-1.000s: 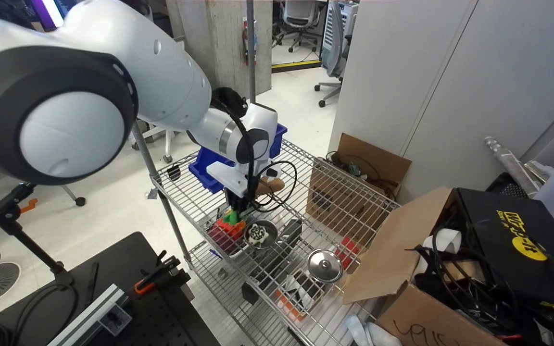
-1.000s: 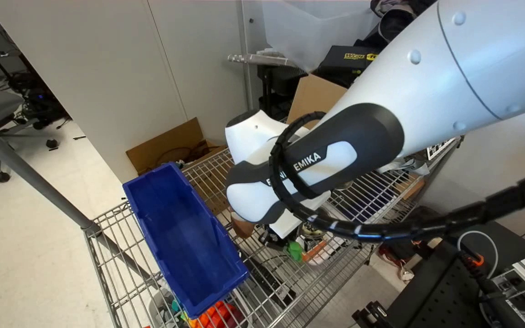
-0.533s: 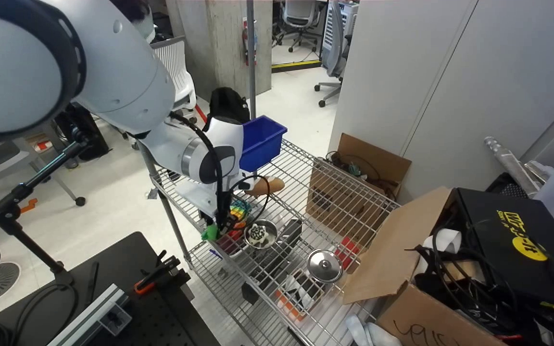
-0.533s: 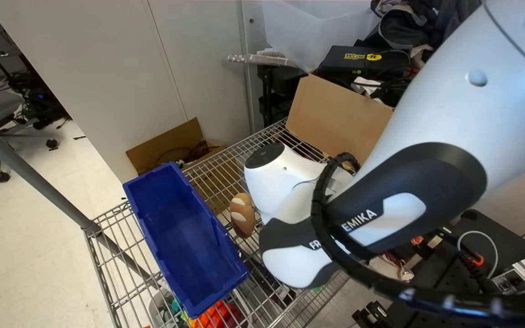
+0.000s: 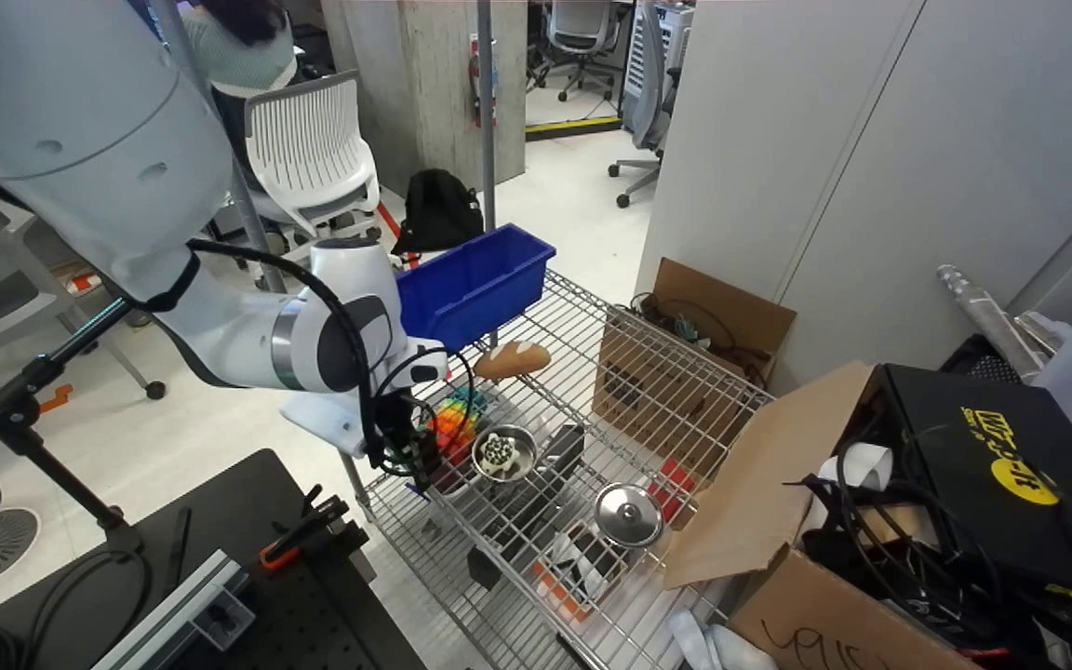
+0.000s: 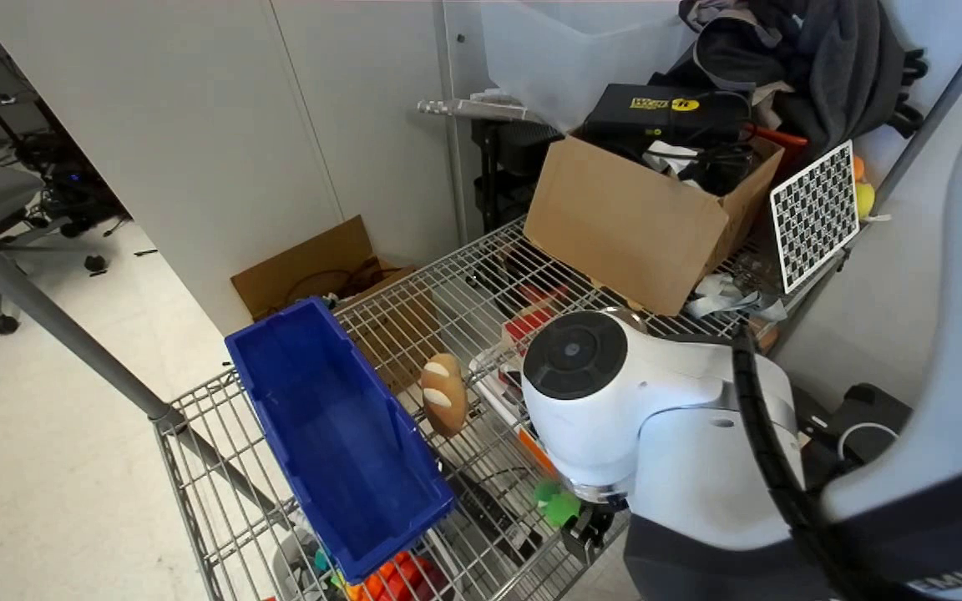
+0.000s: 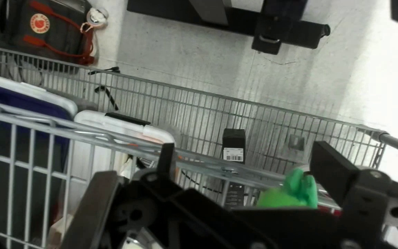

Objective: Move the green object forward

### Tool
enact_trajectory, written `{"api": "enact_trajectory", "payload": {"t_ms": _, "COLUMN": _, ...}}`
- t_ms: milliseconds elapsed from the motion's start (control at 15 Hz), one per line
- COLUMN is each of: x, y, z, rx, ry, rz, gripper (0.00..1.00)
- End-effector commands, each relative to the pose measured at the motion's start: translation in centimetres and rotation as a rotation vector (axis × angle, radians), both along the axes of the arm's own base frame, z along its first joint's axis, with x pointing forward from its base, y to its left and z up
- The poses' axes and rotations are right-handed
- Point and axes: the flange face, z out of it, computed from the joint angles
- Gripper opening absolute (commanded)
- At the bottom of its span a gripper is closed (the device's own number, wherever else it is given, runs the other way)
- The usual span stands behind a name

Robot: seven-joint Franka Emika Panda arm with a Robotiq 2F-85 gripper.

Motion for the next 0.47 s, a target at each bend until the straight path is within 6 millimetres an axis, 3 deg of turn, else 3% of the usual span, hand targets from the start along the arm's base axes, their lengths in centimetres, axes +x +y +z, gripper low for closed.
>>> {"api": "enact_trajectory", "payload": {"t_ms": 0, "x": -1.4, "y": -1.8, "z": 4.1, "rx": -0.033, "ry": -0.057, "rz": -0.024, "gripper": 1.00}}
{"api": "enact_trajectory", "payload": {"t_ms": 67, "x": -1.4, "y": -2.4, "z": 5.3, "rx": -0.013, "ry": -0.032, "rz": -0.035, "gripper": 1.00}}
{"api": "enact_trajectory", "payload": {"t_ms": 133, "x": -0.6, "y": -1.2, "z": 2.5, "rx": -0.022, "ry": -0.036, "rz": -0.022, "gripper": 1.00}}
{"api": "enact_trajectory", "payload": {"t_ms": 267, "x": -0.5, "y": -1.6, "z": 3.3, "rx": -0.017, "ry": -0.045, "rz": -0.030, "gripper": 1.00}}
{"api": "enact_trajectory", "payload": {"t_ms": 400, "x": -0.6, "y": -1.4, "z": 2.8, "rx": -0.020, "ry": -0.036, "rz": -0.027, "gripper": 1.00}}
